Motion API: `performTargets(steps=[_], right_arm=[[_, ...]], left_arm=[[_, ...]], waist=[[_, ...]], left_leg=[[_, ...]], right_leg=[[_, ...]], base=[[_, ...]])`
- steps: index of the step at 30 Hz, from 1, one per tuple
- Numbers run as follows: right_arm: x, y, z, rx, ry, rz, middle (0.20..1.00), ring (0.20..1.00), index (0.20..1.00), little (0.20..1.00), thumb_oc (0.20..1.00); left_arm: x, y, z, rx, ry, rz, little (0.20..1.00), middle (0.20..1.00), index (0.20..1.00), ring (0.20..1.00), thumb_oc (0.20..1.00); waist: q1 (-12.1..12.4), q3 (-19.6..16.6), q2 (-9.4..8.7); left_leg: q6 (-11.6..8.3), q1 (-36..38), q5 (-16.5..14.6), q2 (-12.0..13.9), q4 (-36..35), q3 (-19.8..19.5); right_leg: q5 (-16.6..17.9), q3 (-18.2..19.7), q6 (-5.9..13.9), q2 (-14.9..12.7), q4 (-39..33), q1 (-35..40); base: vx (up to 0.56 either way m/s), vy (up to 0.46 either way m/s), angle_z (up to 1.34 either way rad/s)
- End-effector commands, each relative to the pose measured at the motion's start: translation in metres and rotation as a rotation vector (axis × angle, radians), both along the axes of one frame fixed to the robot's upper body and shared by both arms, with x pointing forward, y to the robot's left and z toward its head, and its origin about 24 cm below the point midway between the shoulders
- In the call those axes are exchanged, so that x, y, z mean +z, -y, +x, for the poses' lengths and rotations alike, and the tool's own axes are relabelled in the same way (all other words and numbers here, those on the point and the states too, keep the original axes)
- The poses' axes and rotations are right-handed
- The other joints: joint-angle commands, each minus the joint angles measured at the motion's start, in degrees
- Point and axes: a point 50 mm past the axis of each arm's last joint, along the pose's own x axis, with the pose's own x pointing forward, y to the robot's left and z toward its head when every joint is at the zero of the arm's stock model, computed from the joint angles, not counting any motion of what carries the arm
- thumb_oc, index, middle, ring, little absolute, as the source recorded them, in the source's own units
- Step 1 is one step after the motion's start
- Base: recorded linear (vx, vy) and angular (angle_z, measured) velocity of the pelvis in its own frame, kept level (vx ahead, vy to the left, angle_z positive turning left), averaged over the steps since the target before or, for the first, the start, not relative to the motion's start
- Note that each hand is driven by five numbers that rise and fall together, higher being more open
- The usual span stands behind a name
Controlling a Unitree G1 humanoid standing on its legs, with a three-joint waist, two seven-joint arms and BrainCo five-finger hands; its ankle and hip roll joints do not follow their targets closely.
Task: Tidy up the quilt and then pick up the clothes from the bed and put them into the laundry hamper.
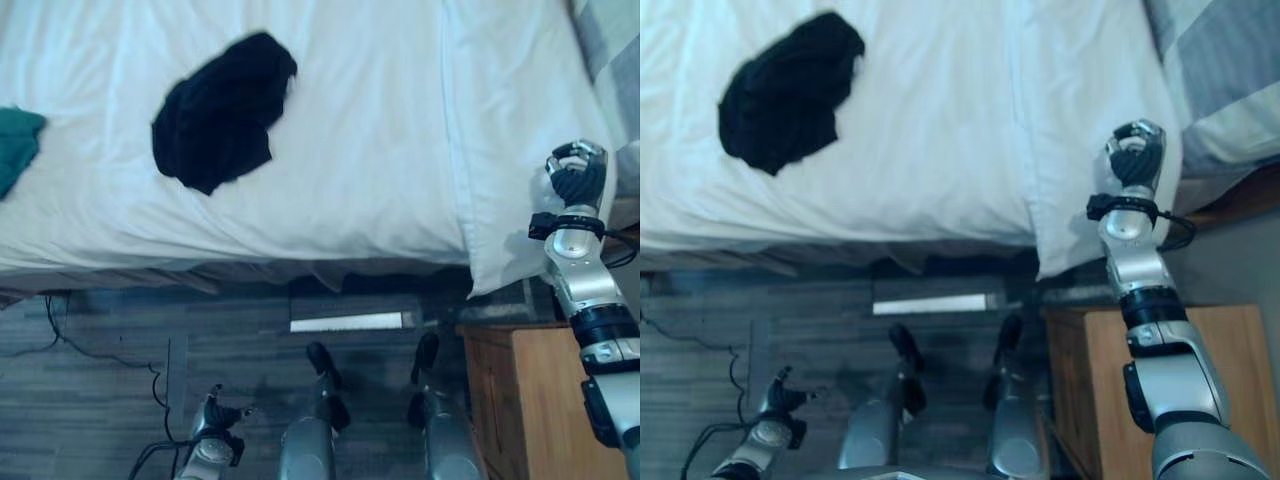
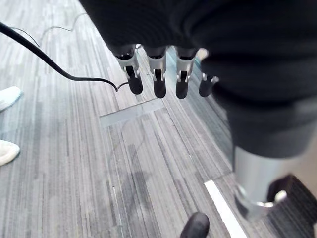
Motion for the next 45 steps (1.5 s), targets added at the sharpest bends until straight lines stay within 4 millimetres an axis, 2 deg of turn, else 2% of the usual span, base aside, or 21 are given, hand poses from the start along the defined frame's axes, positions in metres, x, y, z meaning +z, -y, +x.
performTargets(steps=[1,4,6,9,10,11,12,16,19,21,25,28,30,31,32,35,38,39,42,43,45], right_arm=[[-0.023,-0.003,-0.005,0.018,-0.028,0.077,0.200,0.200,0.200,0.200,0.200],[-0.116,-0.017,-0.029,0.021,-0.299,0.180,0.200,0.200,0.200,0.200,0.200],[-0.206,-0.034,-0.078,0.015,-0.631,0.274,0.200,0.200,0.200,0.200,0.200],[-0.254,-0.039,-0.122,0.002,-0.848,0.323,0.200,0.200,0.200,0.200,0.200],[-0.283,-0.042,-0.158,-0.007,-1.012,0.328,0.639,0.639,0.639,0.639,0.639],[-0.283,-0.042,-0.159,-0.007,-1.013,0.328,1.000,1.000,1.000,1.000,1.000],[-0.306,-0.043,-0.199,-0.008,-1.175,0.318,1.000,1.000,1.000,1.000,1.000],[-0.319,-0.034,-0.234,-0.008,-1.325,0.272,1.000,1.000,1.000,1.000,1.000],[-0.323,-0.038,-0.242,0.155,-1.453,0.066,1.000,1.000,1.000,1.000,1.000],[-0.322,-0.040,-0.239,0.261,-1.485,-0.083,1.000,1.000,1.000,1.000,1.000],[-0.319,-0.048,-0.231,0.383,-1.453,-0.162,1.000,1.000,1.000,1.000,1.000],[-0.319,-0.046,-0.233,0.351,-1.439,-0.087,1.000,1.000,1.000,1.000,1.000],[-0.321,-0.045,-0.238,0.312,-1.449,-0.032,1.000,1.000,1.000,1.000,1.000],[-0.322,-0.047,-0.239,0.300,-1.462,-0.012,1.000,1.000,1.000,1.000,1.000],[-0.324,-0.048,-0.242,0.288,-1.465,0.017,1.000,1.000,1.000,1.000,1.000],[-0.326,-0.057,-0.246,0.287,-1.442,0.079,1.000,1.000,1.000,1.000,1.000],[-0.326,-0.073,-0.241,0.333,-1.411,0.090,1.000,1.000,1.000,1.000,1.000],[-0.326,-0.074,-0.239,0.338,-1.404,0.086,1.000,1.000,1.000,1.000,1.000],[-0.325,-0.073,-0.237,0.336,-1.398,0.081,1.000,1.000,1.000,1.000,1.000],[-0.327,-0.067,-0.244,0.318,-1.428,0.082,1.000,1.000,1.000,1.000,1.000],[-0.327,-0.064,-0.245,0.313,-1.436,0.068,1.000,1.000,1.000,1.000,1.000]], left_arm=[[0.015,-0.013,0.019,0.049,0.084,0.027,1.000,1.000,1.000,1.000,1.000],[0.009,-0.003,0.019,0.039,0.056,0.016,1.000,1.000,1.000,1.000,1.000],[0.009,0.008,0.033,0.041,0.056,0.011,1.000,1.000,1.000,1.000,1.000],[0.007,0.017,0.038,0.021,0.046,0.008,1.000,1.000,1.000,1.000,1.000],[0.005,0.025,0.039,-0.013,0.036,0.010,1.000,1.000,1.000,1.000,1.000],[0.005,0.025,0.038,-0.013,0.034,0.010,1.000,1.000,1.000,1.000,1.000],[0.001,0.035,0.036,-0.042,0.027,-0.004,1.000,1.000,1.000,1.000,1.000],[-0.003,0.041,0.029,-0.051,0.025,-0.029,1.000,1.000,1.000,1.000,1.000],[-0.003,0.047,0.033,-0.098,0.027,-0.037,1.000,1.000,1.000,1.000,1.000],[-0.004,0.053,0.032,-0.152,0.023,-0.038,1.000,1.000,1.000,1.000,1.000],[-0.017,0.039,-0.002,-0.184,-0.083,0.004,1.000,1.000,1.000,1.000,1.000],[-0.021,0.029,-0.016,-0.145,-0.134,0.002,1.000,1.000,1.000,1.000,1.000],[-0.019,0.023,-0.013,-0.132,-0.140,0.013,1.000,1.000,1.000,1.000,1.000],[-0.017,0.021,-0.007,-0.138,-0.134,0.019,1.000,1.000,1.000,1.000,1.000],[-0.016,0.016,-0.008,-0.132,-0.139,0.031,1.000,1.000,1.000,1.000,1.000],[-0.012,0.012,-0.005,-0.140,-0.134,0.053,1.000,1.000,1.000,1.000,1.000],[-0.013,0.018,0.000,-0.216,-0.170,0.078,1.000,1.000,1.000,1.000,1.000],[-0.015,0.019,-0.002,-0.238,-0.189,0.084,1.000,1.000,1.000,1.000,1.000],[-0.017,0.025,-0.001,-0.277,-0.208,0.090,1.000,1.000,1.000,1.000,1.000],[-0.019,0.036,0.002,-0.307,-0.206,0.075,1.000,1.000,1.000,1.000,1.000],[-0.021,0.045,0.003,-0.314,-0.194,0.059,1.000,1.000,1.000,1.000,1.000]], waist=[[0.0,1.8,-0.33],[-0.5,1.7,-0.40],[-1.6,0.7,-0.80],[-2.6,-0.6,-1.29],[-3.2,-2.4,-1.48],[-3.3,-2.3,-1.48],[-3.7,-4.0,-1.64],[-3.9,-6.0,-1.28],[-2.3,-6.5,-2.50],[-1.6,-7.5,-3.48],[-0.8,-12.2,-4.58],[-1.1,-13.4,-4.69],[-1.4,-13.8,-6.04],[-1.9,-13.3,-7.15],[-2.0,-12.9,-7.06],[-3.3,-11.9,-7.18],[-6.7,-10.0,-6.55],[-7.3,-9.4,-6.41],[-8.3,-9.4,-6.39],[-9.8,-10.0,-5.83],[-10.6,-9.6,-4.89]], left_leg=[[-5.02,-4.6,-7.2,7.5,13.6,-4.1],[-4.40,-5.2,-8.8,8.0,16.2,-5.0],[-4.39,-2.3,-8.8,7.0,13.2,-5.1],[-4.71,1.9,-8.0,5.6,9.1,-4.4],[-4.79,5.2,-7.6,4.4,6.4,-4.0],[-4.80,5.5,-7.4,4.3,6.1,-3.9],[-5.01,9.0,-7.1,3.2,3.8,-3.6],[-5.33,12.6,-6.9,1.3,2.8,-3.8],[-5.89,11.9,-9.0,0.2,9.5,-9.6],[-7.26,12.5,-9.0,2.0,9.7,-13.0],[-9.04,17.2,-0.3,12.2,-4.3,-7.4],[-9.66,18.4,-1.3,11.8,-5.6,-8.1],[-9.27,17.6,-3.3,9.4,-4.6,-9.8],[-6.70,17.9,-6.4,6.0,-3.5,-9.9],[-5.42,18.6,-7.1,4.9,-3.6,-9.8],[-3.47,21.4,-7.6,2.5,-6.5,-9.3],[-2.61,24.2,-9.3,-0.6,-7.2,-9.1],[-2.40,25.6,-10.6,-2.3,-7.2,-9.0],[-1.22,28.8,-14.4,-6.3,-7.1,-9.0],[-0.87,29.1,-18.5,-8.8,0.1,-8.8],[-3.16,26.4,-18.3,-7.7,9.6,-8.5]], right_leg=[[-14.7,1.8,2.33,-4.2,16.7,-2.5],[-15.6,1.4,1.75,-4.2,18.4,-3.0],[-14.8,0.6,1.81,-3.8,15.1,0.0],[-13.4,-0.2,2.17,-3.4,10.6,4.2],[-12.5,-0.9,2.40,-2.8,6.6,8.3],[-12.3,-1.0,2.43,-2.8,6.3,8.7],[-10.9,-2.0,2.92,-2.4,1.9,13.4],[-9.0,-3.8,3.62,-2.5,-3.9,19.8],[-7.4,-3.7,3.83,-3.5,-7.1,23.7],[-6.3,-5.0,4.91,-5.7,-8.6,25.4],[-5.5,-7.6,8.57,-11.8,-6.9,27.5],[-4.9,-7.2,9.40,-13.2,-5.9,28.3],[0.1,-6.5,10.84,-16.8,-2.8,28.2],[10.6,-4.9,11.26,-21.7,2.5,27.4],[11.4,-5.0,10.92,-22.8,5.6,26.9],[6.9,-1.1,9.09,-18.8,13.5,22.4],[-6.8,-1.2,5.98,-1.8,12.8,13.7],[-6.7,-2.6,6.34,0.7,10.3,12.7],[-6.0,-6.1,6.13,2.2,5.7,11.3],[-9.1,-6.2,2.64,3.2,0.5,15.6],[-9.8,-4.8,0.39,4.1,-0.7,17.8]], base=[[-0.02,-0.005,-0.10],[0.02,0.029,-0.12],[0.09,0.061,0.08],[0.13,0.047,0.09],[0.10,0.020,0.09],[0.21,0.052,0.17],[0.11,0.037,0.12],[0.14,0.117,0.29],[0.05,0.164,0.05],[0.05,0.357,0.16],[0.08,0.538,0.28],[0.09,0.478,0.45],[0.12,0.623,0.43],[0.14,0.623,0.81],[0.22,0.846,0.80],[0.16,0.406,0.24],[0.35,0.494,0.25],[0.45,0.478,0.36],[0.30,0.213,0.31],[0.40,0.187,0.18],[0.33,0.086,0.71]])
